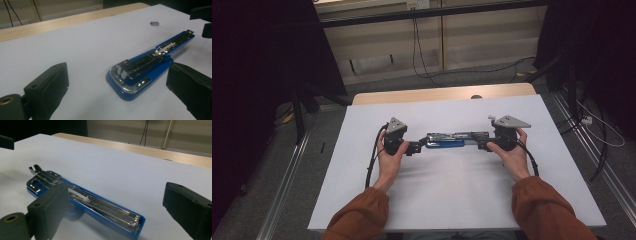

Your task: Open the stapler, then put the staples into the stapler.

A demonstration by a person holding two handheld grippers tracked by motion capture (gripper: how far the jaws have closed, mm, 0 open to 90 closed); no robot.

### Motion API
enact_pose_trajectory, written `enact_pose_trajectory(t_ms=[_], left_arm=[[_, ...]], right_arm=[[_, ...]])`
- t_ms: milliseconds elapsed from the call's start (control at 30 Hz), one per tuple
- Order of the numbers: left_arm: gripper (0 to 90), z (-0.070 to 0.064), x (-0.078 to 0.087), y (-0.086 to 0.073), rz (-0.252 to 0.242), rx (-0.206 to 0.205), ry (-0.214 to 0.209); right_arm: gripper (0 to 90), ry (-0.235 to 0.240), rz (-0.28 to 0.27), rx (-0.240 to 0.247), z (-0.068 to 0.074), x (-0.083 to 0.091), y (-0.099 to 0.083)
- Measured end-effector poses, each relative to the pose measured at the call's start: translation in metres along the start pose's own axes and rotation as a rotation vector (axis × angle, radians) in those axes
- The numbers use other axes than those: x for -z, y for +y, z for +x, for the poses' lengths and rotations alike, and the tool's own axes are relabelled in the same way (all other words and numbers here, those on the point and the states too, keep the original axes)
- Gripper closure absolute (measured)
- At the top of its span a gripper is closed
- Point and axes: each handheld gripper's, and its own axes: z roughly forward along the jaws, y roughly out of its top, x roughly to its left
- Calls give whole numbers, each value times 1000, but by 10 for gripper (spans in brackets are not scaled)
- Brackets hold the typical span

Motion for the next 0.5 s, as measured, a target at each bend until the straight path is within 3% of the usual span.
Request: enact_pose_trajectory(t_ms=[67,233,400,500], left_arm=[[45,-1,4,-1,-8,16,8],[47,-5,13,-6,4,-24,19],[47,-12,30,-15,7,-46,6],[46,-14,40,-18,-25,-40,26]], right_arm=[[60,1,10,8,1,0,0],[69,38,7,6,1,2,0],[78,43,15,11,1,3,0],[78,45,21,15,0,3,0]])
